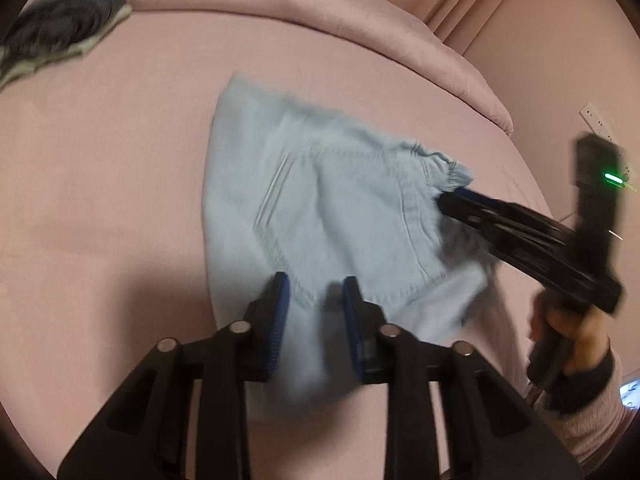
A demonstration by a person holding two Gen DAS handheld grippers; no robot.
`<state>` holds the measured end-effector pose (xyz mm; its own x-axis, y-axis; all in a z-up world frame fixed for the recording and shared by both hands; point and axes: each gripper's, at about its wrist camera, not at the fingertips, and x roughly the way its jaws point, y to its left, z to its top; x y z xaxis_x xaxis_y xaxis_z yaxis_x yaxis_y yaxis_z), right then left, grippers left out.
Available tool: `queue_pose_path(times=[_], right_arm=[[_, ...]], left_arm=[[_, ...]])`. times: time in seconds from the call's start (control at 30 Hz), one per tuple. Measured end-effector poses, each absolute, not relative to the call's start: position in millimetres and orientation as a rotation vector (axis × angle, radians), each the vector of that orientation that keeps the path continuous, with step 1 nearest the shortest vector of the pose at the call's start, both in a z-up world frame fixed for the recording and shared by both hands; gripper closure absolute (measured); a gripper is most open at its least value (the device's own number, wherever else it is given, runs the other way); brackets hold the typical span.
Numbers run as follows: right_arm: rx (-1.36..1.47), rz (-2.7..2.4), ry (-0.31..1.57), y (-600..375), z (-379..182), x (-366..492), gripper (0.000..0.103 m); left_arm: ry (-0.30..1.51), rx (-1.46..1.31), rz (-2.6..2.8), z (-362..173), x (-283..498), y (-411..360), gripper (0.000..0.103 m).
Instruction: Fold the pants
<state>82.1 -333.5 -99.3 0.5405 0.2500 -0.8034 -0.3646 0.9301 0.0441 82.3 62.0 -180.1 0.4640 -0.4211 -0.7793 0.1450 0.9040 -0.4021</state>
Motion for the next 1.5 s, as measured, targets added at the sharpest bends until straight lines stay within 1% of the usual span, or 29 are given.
queue_pose_path(times=[0.03,0.13,0.2,0.33,0.5,0.67,0.73,0.83,0.93,1.07,1.2,1.37,1.5], right_arm=[[-0.113,0.377,0.932,-339,-107,84,0.068],[-0.084,0.388,0.953,-344,-102,85,0.068],[-0.073,0.371,0.979,-342,-93,84,0.068],[-0.017,0.520,0.934,-320,-71,82,0.068],[-0.091,0.678,0.999,-257,-83,98,0.068],[-0.168,0.722,1.011,-206,-87,122,0.068],[-0.205,0.719,1.040,-195,-93,130,0.068],[-0.284,0.690,1.132,-183,-121,146,0.068],[-0.315,0.691,1.129,-177,-124,150,0.065],[-0.183,0.702,1.173,-189,-123,163,0.065],[-0.061,0.679,1.124,-215,-103,151,0.065],[-0.083,0.656,1.028,-243,-75,118,0.065],[-0.145,0.598,0.969,-270,-64,93,0.065]], left_arm=[[1.025,-0.310,-0.363,-180,76,60,0.084],[1.031,-0.354,-0.382,-179,63,64,0.084],[1.025,-0.380,-0.384,-180,53,68,0.084],[1.013,-0.424,-0.391,-181,41,72,0.084],[1.029,-0.449,-0.400,-180,44,69,0.085],[1.030,-0.452,-0.399,-181,44,70,0.088],[1.032,-0.425,-0.393,-181,44,69,0.089],[1.030,-0.383,-0.375,-178,44,66,0.090],[1.030,-0.335,-0.361,-176,44,59,0.090],[1.021,-0.275,-0.345,-173,40,50,0.090],[1.021,-0.241,-0.333,-171,38,41,0.090],[1.031,-0.231,-0.319,-170,37,36,0.089],[1.032,-0.218,-0.310,-168,47,25,0.089]])
